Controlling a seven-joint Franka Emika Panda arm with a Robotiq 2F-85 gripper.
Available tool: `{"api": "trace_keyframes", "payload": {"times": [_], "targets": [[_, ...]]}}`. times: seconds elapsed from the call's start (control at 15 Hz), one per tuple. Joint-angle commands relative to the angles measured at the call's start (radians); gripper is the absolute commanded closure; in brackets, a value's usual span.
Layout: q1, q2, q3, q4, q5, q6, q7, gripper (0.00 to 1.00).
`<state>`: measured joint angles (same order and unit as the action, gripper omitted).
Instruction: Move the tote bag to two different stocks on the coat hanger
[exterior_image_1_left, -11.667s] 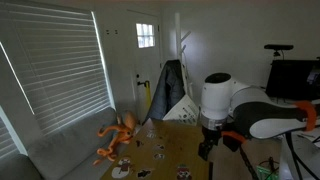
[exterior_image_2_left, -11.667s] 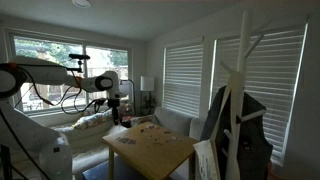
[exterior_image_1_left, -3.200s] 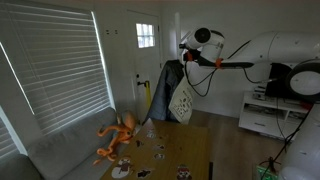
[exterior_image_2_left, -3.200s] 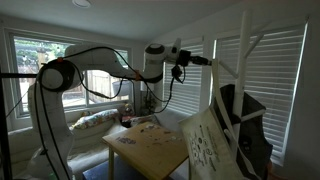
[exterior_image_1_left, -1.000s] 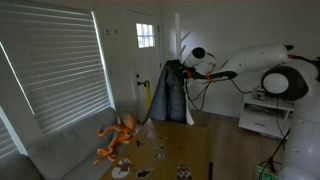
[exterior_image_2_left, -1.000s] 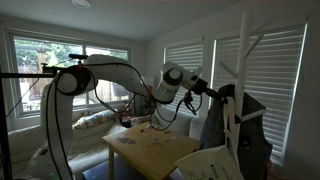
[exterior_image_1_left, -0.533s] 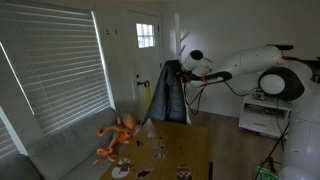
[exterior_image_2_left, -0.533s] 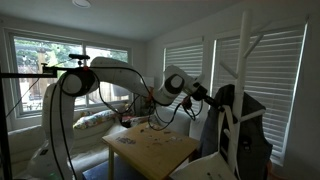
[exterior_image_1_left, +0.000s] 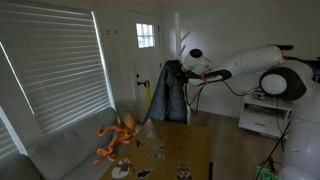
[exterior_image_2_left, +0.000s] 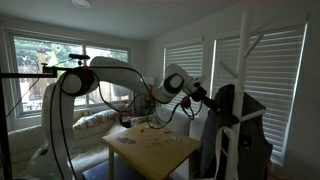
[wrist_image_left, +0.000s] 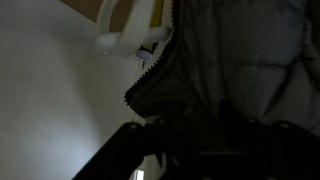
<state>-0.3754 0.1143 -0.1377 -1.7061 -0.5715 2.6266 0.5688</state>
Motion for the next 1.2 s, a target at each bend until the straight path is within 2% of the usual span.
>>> {"api": "trace_keyframes", "payload": {"times": [0.0, 0.13, 0.2, 0.6, 0.8, 1.13], "targets": [[0.059, -0.024, -0.053, -0.013, 0.064, -0.055, -0.090, 0.16], [0.076, -0.024, -0.072, -0.009, 0.064, -0.083, -0.104, 0.02], [0.086, -0.027, -0.079, -0.010, 0.071, -0.097, -0.112, 0.00], [0.107, -0.081, -0.096, -0.037, 0.155, -0.190, -0.212, 0.00], [0.091, -0.125, -0.104, -0.079, 0.236, -0.197, -0.363, 0.00], [0.060, -0.185, -0.159, -0.177, 0.472, -0.186, -0.750, 0.00]]}}
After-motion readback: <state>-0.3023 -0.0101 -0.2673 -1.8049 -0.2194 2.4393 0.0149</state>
